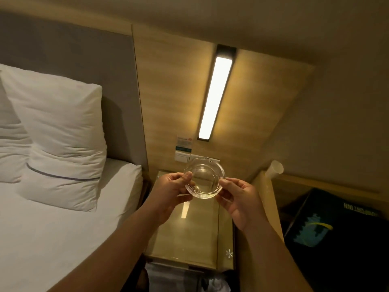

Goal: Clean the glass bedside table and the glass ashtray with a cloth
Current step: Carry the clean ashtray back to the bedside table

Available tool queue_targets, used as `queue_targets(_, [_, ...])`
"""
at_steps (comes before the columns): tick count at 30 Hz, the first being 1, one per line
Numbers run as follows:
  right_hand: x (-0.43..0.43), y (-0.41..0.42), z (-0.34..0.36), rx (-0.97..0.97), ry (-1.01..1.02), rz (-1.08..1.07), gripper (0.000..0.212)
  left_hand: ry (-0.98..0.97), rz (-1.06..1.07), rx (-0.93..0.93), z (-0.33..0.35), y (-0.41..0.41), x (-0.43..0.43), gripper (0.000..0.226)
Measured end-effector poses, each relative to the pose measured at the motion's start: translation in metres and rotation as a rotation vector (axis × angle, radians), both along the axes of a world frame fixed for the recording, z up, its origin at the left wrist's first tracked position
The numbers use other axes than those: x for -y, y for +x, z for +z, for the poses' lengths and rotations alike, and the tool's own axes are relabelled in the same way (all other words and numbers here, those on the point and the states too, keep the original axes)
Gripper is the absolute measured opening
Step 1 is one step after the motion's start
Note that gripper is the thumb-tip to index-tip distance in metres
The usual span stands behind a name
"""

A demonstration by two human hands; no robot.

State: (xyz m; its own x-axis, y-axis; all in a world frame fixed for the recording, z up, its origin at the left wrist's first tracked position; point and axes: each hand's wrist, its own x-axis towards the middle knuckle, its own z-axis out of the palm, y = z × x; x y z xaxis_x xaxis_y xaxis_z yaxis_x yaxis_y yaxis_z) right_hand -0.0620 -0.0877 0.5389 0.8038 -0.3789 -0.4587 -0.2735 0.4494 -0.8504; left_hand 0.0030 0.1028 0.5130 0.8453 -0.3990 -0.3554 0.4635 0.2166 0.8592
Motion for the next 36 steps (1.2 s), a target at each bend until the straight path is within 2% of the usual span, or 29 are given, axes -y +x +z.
queue_targets(5, [-0.030, 0.073, -0.018, -0.032, 0.035, 0.002, 0.017, 0.069, 0.059, 0.038, -0.013, 0.061, -0.030, 0.028])
queue_targets(11, [-0.058, 0.143, -0.057, -0.109, 0.021, 0.003, 0.023, 0.121, 0.156, -0.039, -0.043, 0.128, -0.054, 0.030])
queue_targets(17, [-0.071, 0.195, -0.115, -0.181, -0.147, 0.008, 0.020, 0.240, 0.150, -0.117, -0.101, 0.182, -0.059, 0.026])
queue_targets(23, [-0.073, 0.241, -0.202, -0.238, -0.279, 0.056, 0.006, 0.360, 0.187, -0.185, -0.190, 0.224, -0.047, 0.025])
queue_targets(29, [-0.071, 0.279, -0.309, -0.271, -0.461, 0.130, 0.027, 0.508, 0.193, -0.210, -0.295, 0.254, -0.037, 0.019])
queue_targets(36, [-0.068, 0.321, -0.428, -0.300, -0.582, 0.177, 0.020, 0.640, 0.168, -0.185, -0.389, 0.290, -0.034, 0.019])
